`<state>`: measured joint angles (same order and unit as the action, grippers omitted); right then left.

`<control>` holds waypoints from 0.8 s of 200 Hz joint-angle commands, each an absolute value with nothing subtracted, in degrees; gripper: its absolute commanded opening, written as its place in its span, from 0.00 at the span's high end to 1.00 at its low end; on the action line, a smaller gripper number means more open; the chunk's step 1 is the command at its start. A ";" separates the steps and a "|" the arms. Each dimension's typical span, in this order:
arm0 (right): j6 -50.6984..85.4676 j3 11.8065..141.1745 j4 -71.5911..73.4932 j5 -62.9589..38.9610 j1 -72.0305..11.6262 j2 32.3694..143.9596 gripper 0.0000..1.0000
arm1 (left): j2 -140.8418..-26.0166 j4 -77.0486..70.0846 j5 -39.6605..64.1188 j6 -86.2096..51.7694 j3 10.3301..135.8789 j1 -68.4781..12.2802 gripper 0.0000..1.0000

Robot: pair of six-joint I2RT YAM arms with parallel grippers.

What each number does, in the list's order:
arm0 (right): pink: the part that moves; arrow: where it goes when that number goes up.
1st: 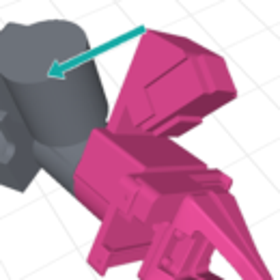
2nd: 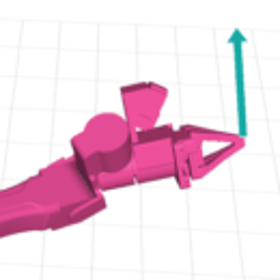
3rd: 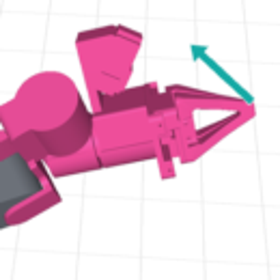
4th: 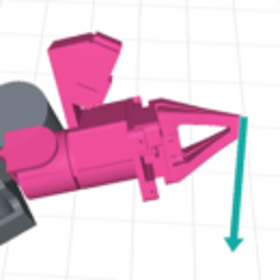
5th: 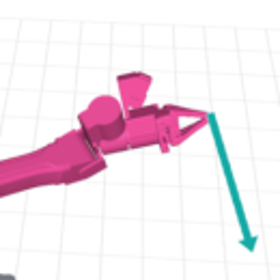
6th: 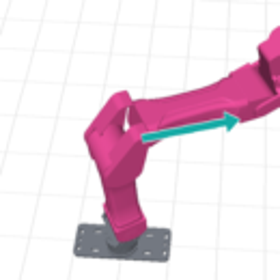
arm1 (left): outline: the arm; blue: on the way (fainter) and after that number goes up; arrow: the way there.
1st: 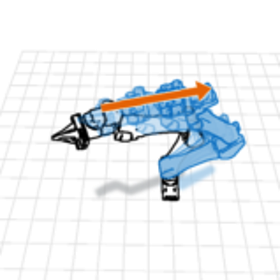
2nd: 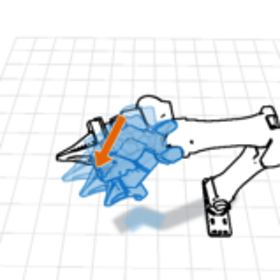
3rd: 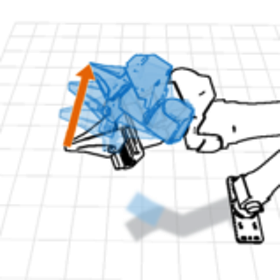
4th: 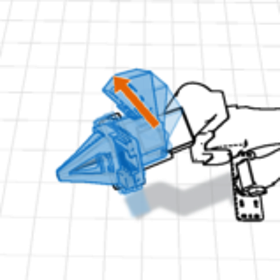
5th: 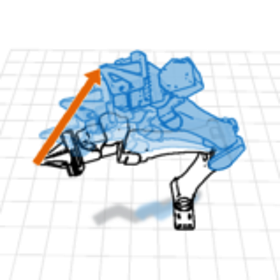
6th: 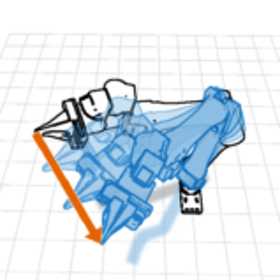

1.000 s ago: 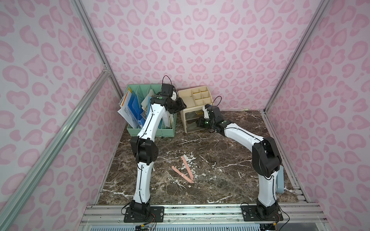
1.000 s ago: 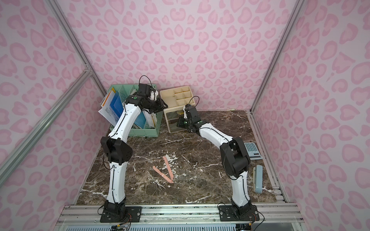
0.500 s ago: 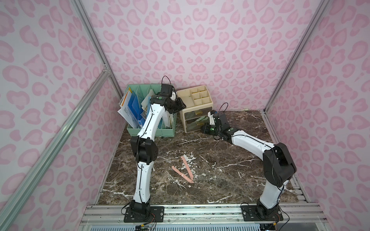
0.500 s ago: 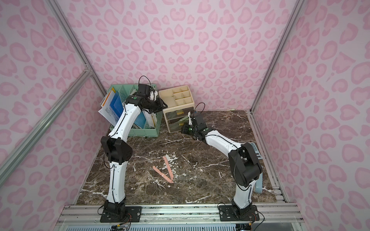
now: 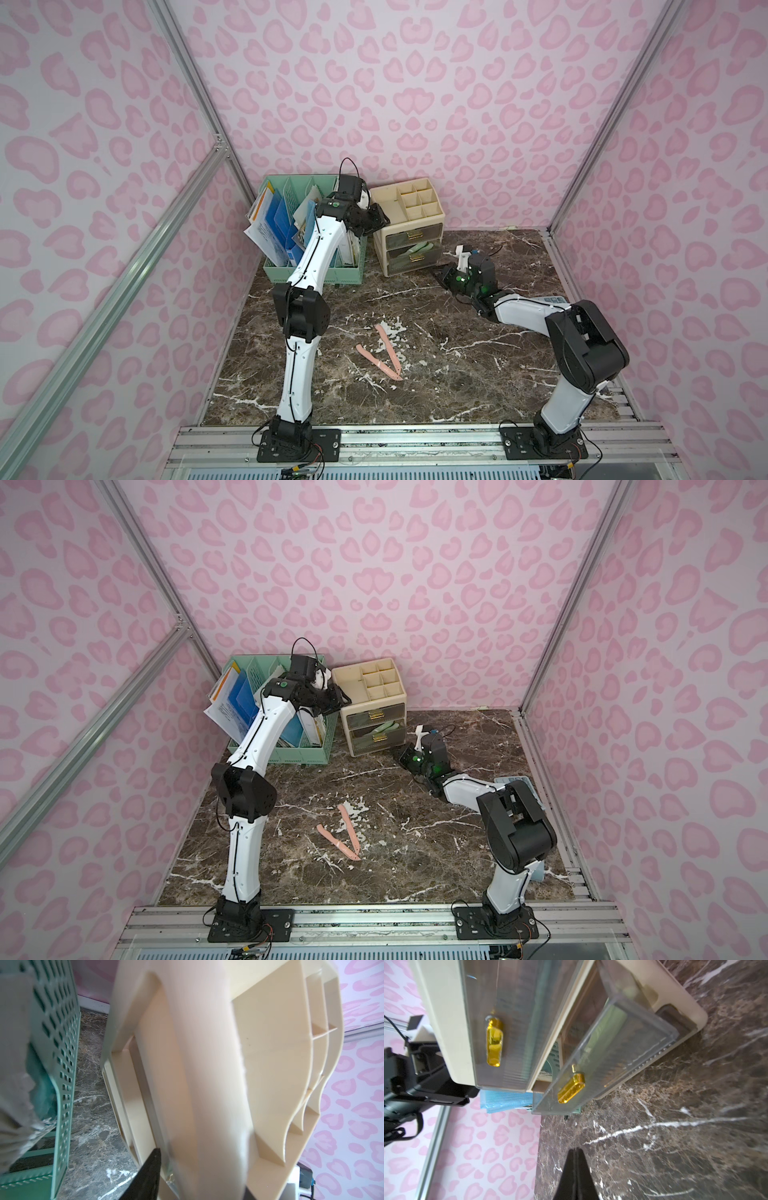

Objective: Place the fruit knives into the drawer by color
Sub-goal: Close the drawer in the storage box.

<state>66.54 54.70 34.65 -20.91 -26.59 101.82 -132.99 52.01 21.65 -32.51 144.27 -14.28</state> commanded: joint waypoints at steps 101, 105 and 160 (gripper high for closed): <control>71.65 63.22 42.41 -25.57 -25.13 111.50 1.00 | -133.02 54.69 20.63 -30.76 144.42 -14.39 0.56; 71.63 63.54 42.39 -25.72 -25.06 111.73 1.00 | -133.03 54.69 20.64 -30.76 144.44 -14.35 0.56; 71.46 68.58 41.55 -26.54 -24.78 116.00 1.00 | -133.68 54.56 21.08 -30.94 144.56 -14.06 0.56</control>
